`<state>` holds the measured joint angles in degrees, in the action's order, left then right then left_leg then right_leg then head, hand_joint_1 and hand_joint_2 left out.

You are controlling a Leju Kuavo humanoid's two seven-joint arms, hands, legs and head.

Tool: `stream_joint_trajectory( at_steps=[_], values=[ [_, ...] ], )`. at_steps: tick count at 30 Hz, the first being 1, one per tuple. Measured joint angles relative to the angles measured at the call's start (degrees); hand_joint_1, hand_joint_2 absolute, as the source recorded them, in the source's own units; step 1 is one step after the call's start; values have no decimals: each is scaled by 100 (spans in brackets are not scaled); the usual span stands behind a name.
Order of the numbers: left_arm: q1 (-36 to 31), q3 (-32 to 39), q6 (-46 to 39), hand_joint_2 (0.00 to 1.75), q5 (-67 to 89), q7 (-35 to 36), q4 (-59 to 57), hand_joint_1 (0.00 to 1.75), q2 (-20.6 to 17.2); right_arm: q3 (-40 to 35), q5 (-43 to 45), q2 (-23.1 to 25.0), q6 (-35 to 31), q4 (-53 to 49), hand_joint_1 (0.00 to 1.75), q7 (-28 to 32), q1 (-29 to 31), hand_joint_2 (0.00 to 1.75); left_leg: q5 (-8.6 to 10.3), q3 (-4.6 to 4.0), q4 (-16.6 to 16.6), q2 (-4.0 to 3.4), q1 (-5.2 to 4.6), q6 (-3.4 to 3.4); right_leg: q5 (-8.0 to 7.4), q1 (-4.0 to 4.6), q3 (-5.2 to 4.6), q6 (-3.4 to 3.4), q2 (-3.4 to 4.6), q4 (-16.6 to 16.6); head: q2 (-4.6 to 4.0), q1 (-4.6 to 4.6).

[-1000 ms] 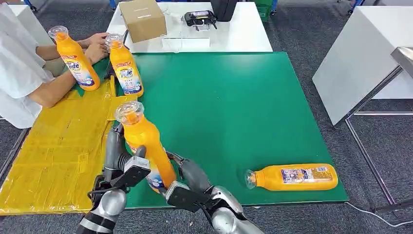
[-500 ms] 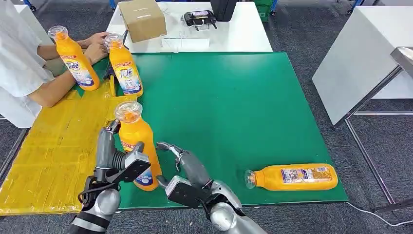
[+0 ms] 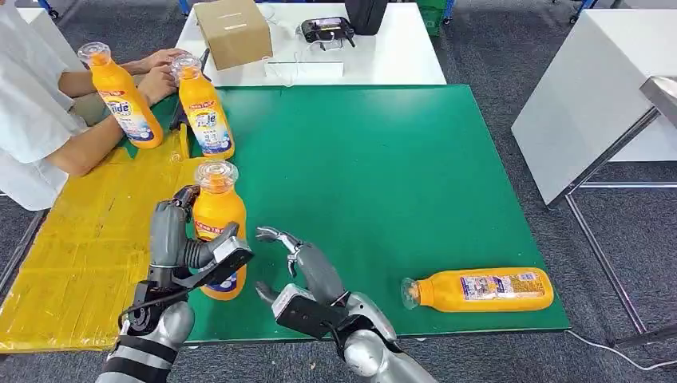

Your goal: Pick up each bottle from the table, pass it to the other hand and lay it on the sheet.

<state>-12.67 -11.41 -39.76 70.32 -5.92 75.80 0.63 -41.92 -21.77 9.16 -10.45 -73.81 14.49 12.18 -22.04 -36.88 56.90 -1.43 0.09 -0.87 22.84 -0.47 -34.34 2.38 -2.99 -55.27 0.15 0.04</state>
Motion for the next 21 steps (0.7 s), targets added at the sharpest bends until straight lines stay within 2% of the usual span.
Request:
stream_joint_trajectory(
  at_steps=[4, 5, 8, 9, 11, 12, 15, 18, 21],
  values=[
    [-29, 99, -2, 175, 291, 61, -13, 175, 2, 0, -4, 2, 2, 0, 175, 0, -3, 175, 0, 0, 0, 0, 0, 0, 0, 0, -1, 0, 0, 0, 0, 0],
    [-92, 302, -4, 175, 1465, 501, 11, 175, 7, 0, -2, 13, 0, -2, 175, 4, -7, 175, 0, 0, 0, -1, 0, 0, 0, 0, -1, 0, 0, 0, 0, 0],
    [-455, 69, -7, 175, 1923, 2371, -9, 175, -428, 0, 44, 11, -31, -37, 175, 53, -9, 175, 4, -1, 1, -10, 7, 3, -8, 5, -26, -10, 4, 0, 0, 7],
    [-756, -334, -4, 175, 1962, 3518, -143, 175, -800, 0, 63, 4, -41, -74, 175, 66, -10, 175, 12, -8, 1, -17, 10, 15, -15, 7, -67, -21, 9, -1, 0, 2],
    [-1456, -1267, -4, 175, 1964, 4881, -543, 175, -1437, 0, 79, -9, -42, -135, 175, 81, -10, 175, 17, -13, 1, -10, 11, 21, -16, 10, -31, -21, 8, -13, 0, -2],
    [-1707, -1642, -4, 175, 1964, 5048, -739, 175, -1676, 0, 81, -11, -42, -157, 175, 83, -10, 175, 22, -8, 1, -10, 11, 21, -15, 11, -31, -22, 7, -19, 0, 0],
    [-2263, -2496, -2, 175, 1969, 4649, -1280, 175, -2133, -7, 94, -26, -39, -225, 175, 109, -9, 175, 25, -9, 1, -10, 9, 21, -15, 8, -32, -22, 8, -24, 0, 2],
    [-2778, -3287, 33, 175, 1968, 4599, -1911, 175, -2314, -31, 164, -42, 11, -291, 175, 159, -8, 175, 24, -12, 1, -12, 5, 21, -17, 5, -33, -21, 9, -23, 0, 4],
    [-3160, -4075, 64, 175, 1969, 4590, -2578, 175, -2321, -65, 227, -59, 79, -354, 175, 179, -4, 175, 24, -11, 1, -10, 0, 20, -16, 0, -34, -21, 6, -23, 0, 2]
  ],
)
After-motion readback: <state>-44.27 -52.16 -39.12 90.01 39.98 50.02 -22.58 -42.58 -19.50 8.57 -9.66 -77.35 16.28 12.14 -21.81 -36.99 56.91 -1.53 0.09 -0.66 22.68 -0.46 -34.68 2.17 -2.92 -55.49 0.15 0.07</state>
